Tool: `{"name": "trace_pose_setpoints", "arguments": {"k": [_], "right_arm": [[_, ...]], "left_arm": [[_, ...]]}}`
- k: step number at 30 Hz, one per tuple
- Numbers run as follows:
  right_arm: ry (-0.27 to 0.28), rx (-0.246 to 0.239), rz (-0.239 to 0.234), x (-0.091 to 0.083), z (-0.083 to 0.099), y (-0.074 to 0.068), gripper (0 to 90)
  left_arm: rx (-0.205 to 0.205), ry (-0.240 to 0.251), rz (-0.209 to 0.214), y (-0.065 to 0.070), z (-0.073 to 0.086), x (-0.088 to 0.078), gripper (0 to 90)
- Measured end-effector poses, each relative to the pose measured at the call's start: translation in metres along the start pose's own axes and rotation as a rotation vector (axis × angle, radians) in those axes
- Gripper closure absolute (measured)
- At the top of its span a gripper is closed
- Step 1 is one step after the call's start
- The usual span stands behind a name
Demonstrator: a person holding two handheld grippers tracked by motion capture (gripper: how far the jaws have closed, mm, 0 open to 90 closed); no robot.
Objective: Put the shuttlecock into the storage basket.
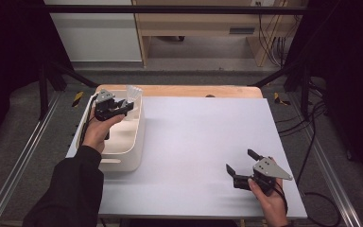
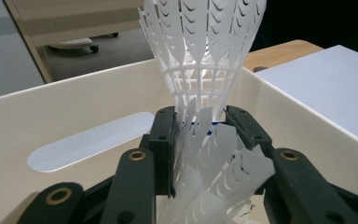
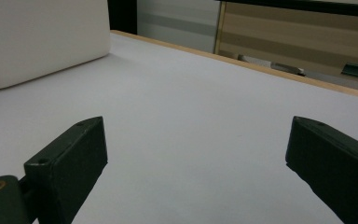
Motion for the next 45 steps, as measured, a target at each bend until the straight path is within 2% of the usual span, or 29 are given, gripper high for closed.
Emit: {"name": "trace_pose_setpoints", "arguments": {"k": [12,25,33,42,45], "right_arm": [[-0.003,-0.003,0.000,0.000,0.000,0.000,5.5],[-0.006,-0.003,-0.004,0.001,0.001,-0.001,5.5],[-0.010,-0.002,-0.006,0.001,0.001,-0.001,5.5],[-0.015,-0.006,-0.011,0.002,0.002,-0.002,5.6],[-0.016,-0.007,-0.012,0.002,0.002,-0.002,5.6]], "left_arm": [[0.002,-0.029,0.001,0.000,0.003,0.002,64.4],[-0.009,-0.011,0.008,0.002,0.001,0.007,63.9],[-0.024,-0.003,0.007,0.002,0.000,0.010,63.0],[-0.062,-0.005,0.023,0.002,0.002,0.012,60.1],[-0.078,0.000,0.026,0.002,0.002,0.012,55.2]]}}
Point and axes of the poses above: each handheld gripper's, and its own axes: x roughly forward along the jaws, z roughly out of its underside, y roughly to its right, the point moved 2 cm from there along x, roughly forward along the jaws, and after that the axes turned 2 degrees about z, right-handed, at the moved point
